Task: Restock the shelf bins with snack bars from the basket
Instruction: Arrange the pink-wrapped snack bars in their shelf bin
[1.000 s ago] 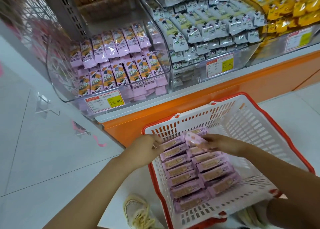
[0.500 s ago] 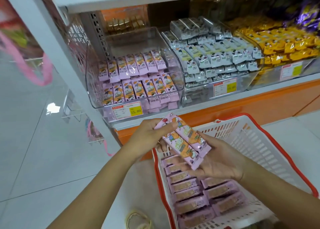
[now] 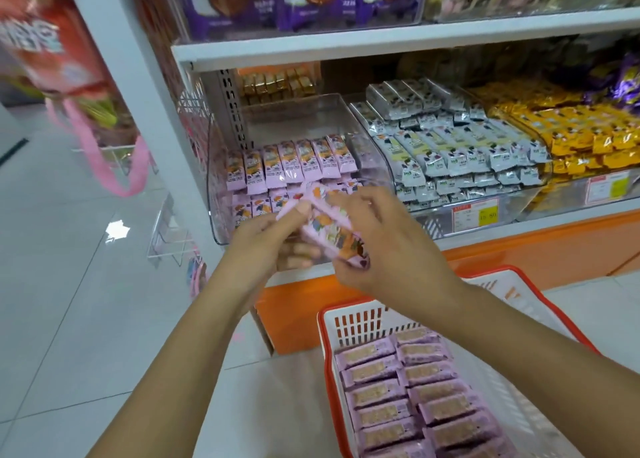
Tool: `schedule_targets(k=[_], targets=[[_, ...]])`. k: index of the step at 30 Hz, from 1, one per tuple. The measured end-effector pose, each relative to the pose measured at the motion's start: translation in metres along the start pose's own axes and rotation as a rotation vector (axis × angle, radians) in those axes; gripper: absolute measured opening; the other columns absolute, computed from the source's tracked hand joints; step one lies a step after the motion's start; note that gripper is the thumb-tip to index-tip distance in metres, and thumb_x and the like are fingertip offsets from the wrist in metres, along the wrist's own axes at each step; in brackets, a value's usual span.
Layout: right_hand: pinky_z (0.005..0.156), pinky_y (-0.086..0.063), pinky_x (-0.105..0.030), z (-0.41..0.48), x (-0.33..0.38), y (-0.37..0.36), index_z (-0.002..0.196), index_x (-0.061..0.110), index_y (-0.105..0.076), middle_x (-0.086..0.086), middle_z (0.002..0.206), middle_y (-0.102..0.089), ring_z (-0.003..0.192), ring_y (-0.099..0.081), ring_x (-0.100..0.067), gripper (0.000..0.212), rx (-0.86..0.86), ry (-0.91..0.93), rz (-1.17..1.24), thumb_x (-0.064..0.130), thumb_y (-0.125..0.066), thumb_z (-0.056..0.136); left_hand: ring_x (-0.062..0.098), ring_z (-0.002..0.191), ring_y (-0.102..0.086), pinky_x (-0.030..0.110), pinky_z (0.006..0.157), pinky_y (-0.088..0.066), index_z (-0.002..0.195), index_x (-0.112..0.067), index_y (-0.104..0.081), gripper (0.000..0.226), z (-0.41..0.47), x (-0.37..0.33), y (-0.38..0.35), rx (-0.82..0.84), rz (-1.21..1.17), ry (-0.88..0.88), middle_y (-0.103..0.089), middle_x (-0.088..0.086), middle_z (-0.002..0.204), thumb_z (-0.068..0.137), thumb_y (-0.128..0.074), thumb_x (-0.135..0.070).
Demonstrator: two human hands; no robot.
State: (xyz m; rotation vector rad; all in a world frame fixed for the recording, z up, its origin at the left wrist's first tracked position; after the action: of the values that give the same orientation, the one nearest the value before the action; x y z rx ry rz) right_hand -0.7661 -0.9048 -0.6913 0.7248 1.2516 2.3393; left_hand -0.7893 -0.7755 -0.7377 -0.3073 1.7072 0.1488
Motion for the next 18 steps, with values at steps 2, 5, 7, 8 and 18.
schedule_targets(k=[2,5,7,8,18], targets=[[0.073,-0.051,-0.034,0.021,-0.009,0.0,0.139,0.019,-0.042,-0.009,0.123,-0.043,0.105,-0.049,-0.025,0.07,0.03,-0.103,0.024,0.031,-0.071,0.076,0.017,0.078,-0.071,0.024,0.063,-0.057,0.093,-0.012,-0.069,0.035,0.002,-0.01,0.01,-0.012,-0.015,-0.039,-0.075,0.005,0.088,0.083,-0.058,-0.043],[0.074,-0.041,-0.031,0.055,-0.027,-0.005,0.137,0.022,-0.036,-0.011,0.123,-0.039,0.103,-0.045,-0.023,0.061,0.072,-0.262,-0.026,0.039,-0.063,0.085,0.011,0.084,-0.07,0.025,0.078,-0.055,0.097,-0.02,-0.071,0.016,0.003,-0.028,0.048,-0.299,0.355,-0.233,-0.074,-0.004,0.09,0.092,-0.06,-0.03],[0.075,-0.039,-0.031,0.072,-0.03,-0.006,0.134,0.018,-0.036,-0.015,0.125,-0.038,0.106,-0.046,-0.028,0.055,0.049,-0.325,-0.102,0.041,-0.057,0.089,0.007,0.083,-0.065,0.022,0.083,-0.051,0.105,-0.015,-0.07,0.018,0.0,-0.035,0.052,-0.374,0.656,-0.35,-0.07,-0.007,0.091,0.092,-0.059,-0.023],[0.074,-0.038,-0.031,0.077,-0.031,-0.009,0.134,0.017,-0.036,-0.017,0.128,-0.037,0.109,-0.046,-0.031,0.053,0.046,-0.348,-0.138,0.04,-0.054,0.09,0.007,0.082,-0.064,0.019,0.082,-0.049,0.106,-0.014,-0.07,0.019,0.001,-0.033,0.049,-0.355,0.747,-0.375,-0.069,-0.007,0.09,0.092,-0.058,-0.02],[0.095,-0.042,-0.04,0.072,-0.055,-0.06,0.145,0.015,-0.025,-0.018,0.149,-0.021,0.135,-0.027,-0.037,0.06,0.396,-0.484,-0.461,0.042,-0.046,0.096,0.002,0.084,-0.058,-0.006,0.066,-0.033,0.1,-0.016,-0.071,0.019,0.003,-0.023,0.035,-0.222,0.959,-0.401,-0.071,-0.005,0.1,0.094,-0.053,-0.018]])
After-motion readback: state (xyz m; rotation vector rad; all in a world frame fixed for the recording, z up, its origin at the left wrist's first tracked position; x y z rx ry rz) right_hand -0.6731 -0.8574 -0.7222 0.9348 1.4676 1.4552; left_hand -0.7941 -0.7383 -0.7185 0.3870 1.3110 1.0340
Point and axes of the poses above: each hand's wrist, its own z-axis towards the middle knuckle, its own y-axis out of the back of the hand, x = y × z, the point moved 10 cm from there along z, towards the middle knuckle
